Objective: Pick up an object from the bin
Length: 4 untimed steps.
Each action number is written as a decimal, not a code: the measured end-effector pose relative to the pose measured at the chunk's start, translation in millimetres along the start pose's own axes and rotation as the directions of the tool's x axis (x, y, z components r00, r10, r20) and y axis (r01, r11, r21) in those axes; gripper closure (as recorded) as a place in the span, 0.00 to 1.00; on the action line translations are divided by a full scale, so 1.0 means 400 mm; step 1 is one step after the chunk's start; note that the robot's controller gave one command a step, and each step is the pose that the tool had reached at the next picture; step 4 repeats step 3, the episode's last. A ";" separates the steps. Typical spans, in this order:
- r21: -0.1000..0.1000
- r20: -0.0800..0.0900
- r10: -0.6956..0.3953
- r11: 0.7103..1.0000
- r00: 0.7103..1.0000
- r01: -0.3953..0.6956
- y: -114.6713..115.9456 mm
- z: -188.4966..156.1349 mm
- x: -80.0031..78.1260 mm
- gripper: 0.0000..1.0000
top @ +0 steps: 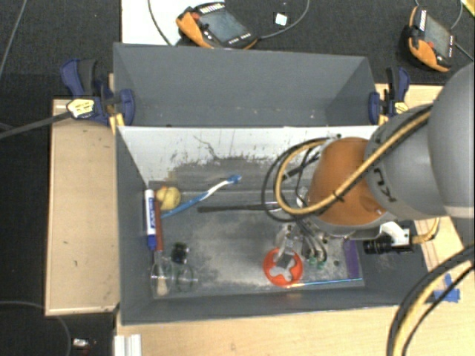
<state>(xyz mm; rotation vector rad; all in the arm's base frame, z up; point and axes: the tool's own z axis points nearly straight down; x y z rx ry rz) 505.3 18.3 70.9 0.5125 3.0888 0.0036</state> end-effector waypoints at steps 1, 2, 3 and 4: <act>-0.001 0.002 0.000 1.000 1.000 0.000 0.000 -0.008 -0.001 1.00; 0.002 -0.004 -0.002 1.000 1.000 0.002 -0.002 -0.064 0.004 1.00; 0.001 -0.003 -0.003 1.000 1.000 0.003 -0.001 -0.169 0.001 1.00; 0.001 -0.003 -0.003 1.000 1.000 0.003 -0.001 -0.169 0.001 1.00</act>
Offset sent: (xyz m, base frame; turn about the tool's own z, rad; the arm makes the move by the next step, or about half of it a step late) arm 0.0000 -0.0001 0.0602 0.0000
